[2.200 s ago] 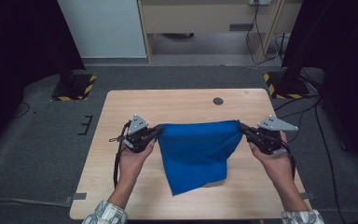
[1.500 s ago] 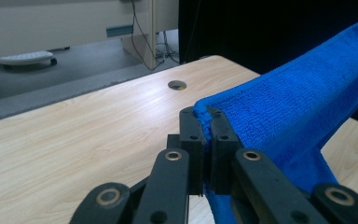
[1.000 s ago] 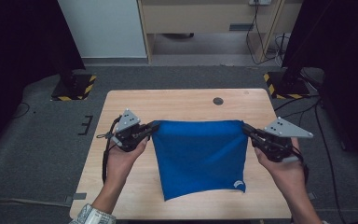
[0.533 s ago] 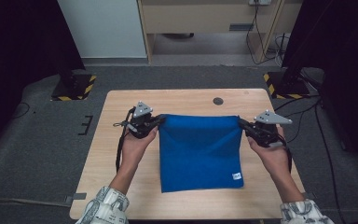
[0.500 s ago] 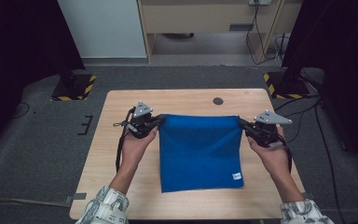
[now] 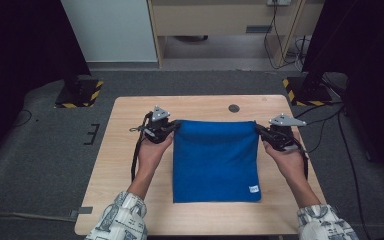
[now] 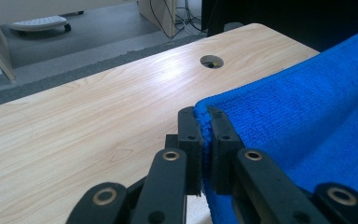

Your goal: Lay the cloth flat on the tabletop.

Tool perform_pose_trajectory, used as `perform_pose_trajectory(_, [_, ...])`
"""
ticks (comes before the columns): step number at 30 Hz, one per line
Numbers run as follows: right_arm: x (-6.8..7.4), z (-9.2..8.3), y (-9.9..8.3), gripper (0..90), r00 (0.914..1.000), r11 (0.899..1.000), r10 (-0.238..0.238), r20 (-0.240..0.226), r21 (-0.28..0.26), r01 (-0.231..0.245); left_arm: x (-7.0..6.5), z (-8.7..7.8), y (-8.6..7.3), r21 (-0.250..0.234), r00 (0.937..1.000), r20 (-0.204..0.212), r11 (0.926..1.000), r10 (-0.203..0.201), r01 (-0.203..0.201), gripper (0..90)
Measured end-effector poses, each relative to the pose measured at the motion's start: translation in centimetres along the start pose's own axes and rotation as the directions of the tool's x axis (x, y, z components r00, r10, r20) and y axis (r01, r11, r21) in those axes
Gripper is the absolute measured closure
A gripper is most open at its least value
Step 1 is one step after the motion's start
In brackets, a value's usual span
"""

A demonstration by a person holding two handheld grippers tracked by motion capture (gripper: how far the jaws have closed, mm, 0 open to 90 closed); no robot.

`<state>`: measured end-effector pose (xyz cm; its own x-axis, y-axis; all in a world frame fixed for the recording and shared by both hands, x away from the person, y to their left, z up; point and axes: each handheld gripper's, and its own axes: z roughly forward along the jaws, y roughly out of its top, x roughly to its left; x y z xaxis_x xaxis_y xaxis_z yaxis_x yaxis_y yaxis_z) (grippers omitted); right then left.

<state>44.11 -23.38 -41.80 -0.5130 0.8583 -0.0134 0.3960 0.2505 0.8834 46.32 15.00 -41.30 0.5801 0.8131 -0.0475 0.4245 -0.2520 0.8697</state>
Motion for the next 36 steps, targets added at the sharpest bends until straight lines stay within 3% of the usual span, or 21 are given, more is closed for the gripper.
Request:
perform_pose_trajectory(11, [-0.5,0.9,-0.1,88.1,0.9998,1.000,0.011,0.016,0.014,-0.011,0.1,1.4,0.0,0.023,0.9996,-0.027,0.9997,-0.010,0.010,85.1])
perform_pose_trajectory(13, [-0.5,1.3,-0.1,88.3,0.9996,1.000,0.017,0.020,0.013,-0.018,0.2,1.9,0.0,0.021,0.9989,-0.038,0.9994,-0.027,0.028,85.3])
perform_pose_trajectory(21, [-0.9,3.4,-0.1,88.4,0.9992,0.998,-0.002,0.041,0.056,0.000,1.1,3.3,-0.5,0.045,0.9958,-0.063,0.9966,-0.067,0.070,85.4])
perform_pose_trajectory(30, [-1.4,6.2,-0.4,88.3,0.9985,0.996,0.005,0.055,0.093,-0.010,2.0,5.0,-1.2,0.088,0.9944,-0.090,0.9941,-0.056,0.064,85.3])
perform_pose_trajectory(36, [-2.0,7.9,-1.3,88.3,0.9978,0.991,0.017,0.064,0.134,-0.025,2.4,6.6,-1.7,0.110,0.9946,-0.083,0.9913,-0.063,0.072,85.3])
